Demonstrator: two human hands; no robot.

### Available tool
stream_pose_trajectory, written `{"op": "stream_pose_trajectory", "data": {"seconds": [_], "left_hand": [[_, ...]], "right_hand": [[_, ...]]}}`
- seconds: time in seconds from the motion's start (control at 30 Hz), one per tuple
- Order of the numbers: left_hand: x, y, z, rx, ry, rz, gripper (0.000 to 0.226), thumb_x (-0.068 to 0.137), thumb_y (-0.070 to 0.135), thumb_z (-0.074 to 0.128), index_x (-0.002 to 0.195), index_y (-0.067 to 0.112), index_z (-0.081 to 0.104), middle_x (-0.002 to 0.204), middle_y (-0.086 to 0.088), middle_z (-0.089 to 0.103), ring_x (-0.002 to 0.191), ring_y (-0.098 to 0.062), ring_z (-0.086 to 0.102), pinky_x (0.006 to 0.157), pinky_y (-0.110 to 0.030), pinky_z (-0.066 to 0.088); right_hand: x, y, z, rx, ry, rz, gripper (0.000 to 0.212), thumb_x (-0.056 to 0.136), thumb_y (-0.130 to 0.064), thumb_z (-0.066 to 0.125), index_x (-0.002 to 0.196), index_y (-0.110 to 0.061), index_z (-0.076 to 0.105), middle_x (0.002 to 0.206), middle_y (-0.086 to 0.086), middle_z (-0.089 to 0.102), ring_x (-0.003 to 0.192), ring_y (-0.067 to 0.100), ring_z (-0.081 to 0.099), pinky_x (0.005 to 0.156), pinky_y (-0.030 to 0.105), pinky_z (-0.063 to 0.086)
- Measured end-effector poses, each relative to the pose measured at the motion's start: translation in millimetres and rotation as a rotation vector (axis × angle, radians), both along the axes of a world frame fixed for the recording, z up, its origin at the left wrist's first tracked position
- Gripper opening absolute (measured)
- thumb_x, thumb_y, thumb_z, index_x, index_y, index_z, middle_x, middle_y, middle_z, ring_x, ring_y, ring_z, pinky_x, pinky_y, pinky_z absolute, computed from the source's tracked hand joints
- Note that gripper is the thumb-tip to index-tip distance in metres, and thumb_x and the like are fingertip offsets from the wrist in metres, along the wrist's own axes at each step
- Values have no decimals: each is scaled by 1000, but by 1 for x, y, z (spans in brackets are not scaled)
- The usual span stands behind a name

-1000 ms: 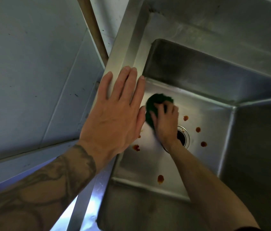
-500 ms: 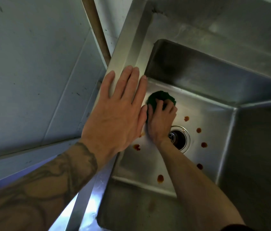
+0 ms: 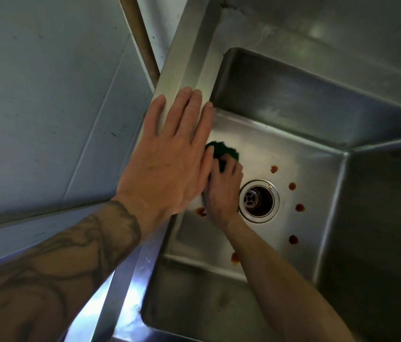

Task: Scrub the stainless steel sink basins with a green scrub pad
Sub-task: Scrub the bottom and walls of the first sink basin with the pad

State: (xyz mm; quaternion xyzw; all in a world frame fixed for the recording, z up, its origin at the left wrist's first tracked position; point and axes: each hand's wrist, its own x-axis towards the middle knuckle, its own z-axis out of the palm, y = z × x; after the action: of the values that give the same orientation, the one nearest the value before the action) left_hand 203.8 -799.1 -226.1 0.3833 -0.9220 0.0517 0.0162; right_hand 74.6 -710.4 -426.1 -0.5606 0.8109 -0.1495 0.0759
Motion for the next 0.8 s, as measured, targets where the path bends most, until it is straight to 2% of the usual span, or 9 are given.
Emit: {"op": "stream_pose_trajectory", "data": {"seconds": [0.1, 0.17, 0.23, 0.3, 0.37, 0.5, 0.57, 0.73, 0.8], "left_hand": [[-1, -1, 1, 10, -13, 4, 65, 117, 42, 19, 167, 0, 22, 172, -28, 26, 162, -42, 24, 131, -62, 21], [-1, -1, 0, 7, -9, 14, 65, 117, 42, 20, 167, 0, 23, 172, -28, 26, 162, -42, 25, 130, -62, 22], [0, -1, -1, 4, -5, 11, 66, 116, 43, 22, 166, 0, 25, 171, -28, 28, 162, -42, 26, 130, -63, 23], [0, 0, -2, -7, -16, 3, 66, 116, 43, 22, 166, 0, 24, 171, -28, 27, 162, -42, 26, 130, -62, 23], [0, 0, -1, -7, -11, -5, 66, 117, 43, 23, 166, 0, 25, 171, -28, 28, 161, -42, 26, 130, -62, 23], [0, 0, 0, -9, 7, 4, 65, 117, 42, 24, 166, 0, 25, 171, -29, 28, 161, -42, 27, 130, -63, 23], [0, -1, -1, -14, 2, 5, 65, 117, 42, 22, 166, 0, 25, 171, -29, 28, 161, -42, 27, 130, -63, 23], [-1, -1, -2, -26, -22, 6, 66, 116, 43, 21, 167, 1, 24, 172, -28, 27, 161, -42, 26, 130, -63, 23], [-1, 0, -2, -29, -7, 4, 65, 116, 42, 23, 166, 0, 26, 171, -28, 29, 161, -42, 28, 129, -63, 24]], "right_hand": [[-9, 41, -1, 0, 3, 323, 38, 101, -35, 64, 132, -15, 54, 132, 16, 51, 114, 36, 47, 92, 45, 47], [-31, 42, -1, 7, 19, 374, 37, 99, -34, 67, 129, -13, 59, 132, 17, 53, 115, 36, 47, 94, 48, 50], [-45, 20, 0, 11, 25, 228, 36, 101, -35, 62, 127, -11, 62, 133, 19, 53, 117, 36, 48, 94, 47, 48], [-39, -5, 1, 9, 22, -37, 35, 105, -37, 58, 126, -9, 61, 134, 21, 53, 117, 36, 47, 94, 45, 47], [-17, -6, 4, 10, 7, -126, 34, 106, -38, 55, 126, -10, 59, 133, 20, 52, 116, 36, 47, 93, 45, 46], [-8, 54, 0, 14, 10, 330, 35, 101, -37, 64, 126, -14, 58, 131, 17, 53, 112, 36, 50, 91, 46, 48], [-28, 59, -3, 10, 23, 397, 36, 98, -36, 68, 125, -12, 62, 129, 16, 52, 112, 34, 49, 92, 46, 50], [-24, 1, 2, -2, 13, -79, 33, 105, -38, 59, 124, -11, 60, 129, 19, 53, 113, 34, 47, 94, 43, 45], [-1, 11, 2, -3, -6, -34, 33, 104, -37, 56, 123, -10, 58, 127, 20, 53, 110, 36, 48, 90, 45, 43]]}}
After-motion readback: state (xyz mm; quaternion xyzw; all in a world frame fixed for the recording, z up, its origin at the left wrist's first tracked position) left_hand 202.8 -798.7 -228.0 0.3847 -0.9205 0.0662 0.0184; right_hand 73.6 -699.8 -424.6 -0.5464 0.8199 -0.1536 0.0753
